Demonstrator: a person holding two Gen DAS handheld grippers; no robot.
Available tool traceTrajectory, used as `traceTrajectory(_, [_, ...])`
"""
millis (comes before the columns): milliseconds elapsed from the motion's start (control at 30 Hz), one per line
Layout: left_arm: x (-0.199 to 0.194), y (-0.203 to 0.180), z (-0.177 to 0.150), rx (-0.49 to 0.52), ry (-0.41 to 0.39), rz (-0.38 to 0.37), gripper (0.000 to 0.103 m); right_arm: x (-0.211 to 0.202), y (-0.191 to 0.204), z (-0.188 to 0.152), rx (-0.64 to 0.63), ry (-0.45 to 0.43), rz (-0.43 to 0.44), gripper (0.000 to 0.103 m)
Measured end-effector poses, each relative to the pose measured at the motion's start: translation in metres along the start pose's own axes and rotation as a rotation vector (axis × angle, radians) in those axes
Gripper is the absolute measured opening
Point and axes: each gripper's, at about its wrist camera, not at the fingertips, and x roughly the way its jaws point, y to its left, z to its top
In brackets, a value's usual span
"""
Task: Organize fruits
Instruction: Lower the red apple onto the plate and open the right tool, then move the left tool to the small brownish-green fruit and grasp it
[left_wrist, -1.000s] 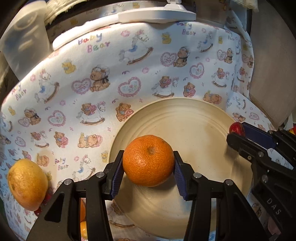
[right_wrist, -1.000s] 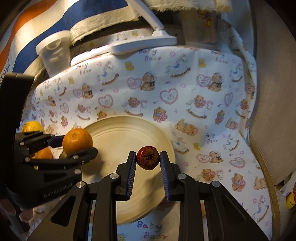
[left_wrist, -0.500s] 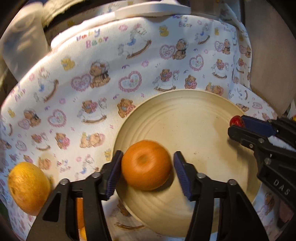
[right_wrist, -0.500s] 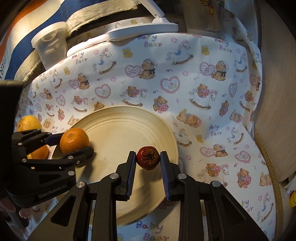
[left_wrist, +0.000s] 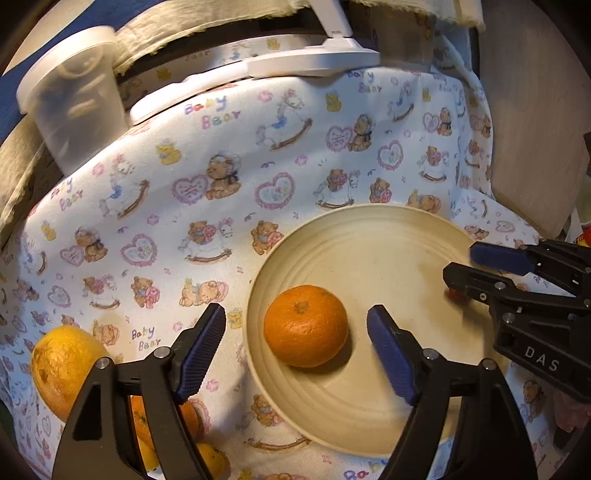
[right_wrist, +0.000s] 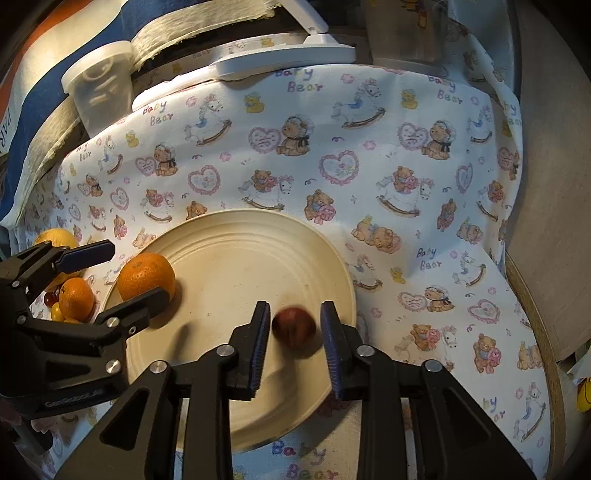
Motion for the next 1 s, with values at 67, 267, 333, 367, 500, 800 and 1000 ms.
traceTrajectory(67, [-0.003, 0.003, 0.0, -0.015, -0.013, -0.009, 0.078, -0.005, 0.001, 0.001, -0.001, -0.021, 0.002, 0.046])
traceTrajectory(267, [-0.029, 0.017, -0.001, -0.041, -0.107, 0.009, 0.08, -0.02, 0.002, 0.004, 0.01, -0.074, 0.006, 0.052])
traceTrajectory(333, [-0.042, 0.022, -0.002, -0.048, -0.152, 0.01, 0.08, -0.027, 0.002, 0.005, 0.018, -0.093, 0.019, 0.053])
traceTrajectory(367, [-0.049, 0.024, -0.003, -0.051, -0.181, 0.009, 0.082, -0.03, 0.002, 0.006, 0.02, -0.105, 0.021, 0.053])
traceTrajectory(500, [-0.082, 0.041, -0.009, -0.12, -0.297, -0.016, 0.095, -0.044, 0.006, 0.007, 0.02, -0.151, 0.016, 0.055])
traceTrajectory(800, [-0.158, 0.07, -0.031, -0.153, -0.451, 0.035, 0.102, -0.08, 0.028, 0.005, -0.022, -0.251, 0.107, 0.067])
traceTrajectory(1000, [-0.19, 0.101, -0.059, -0.234, -0.452, 0.055, 0.102, -0.097, 0.046, -0.002, -0.071, -0.312, 0.187, 0.083])
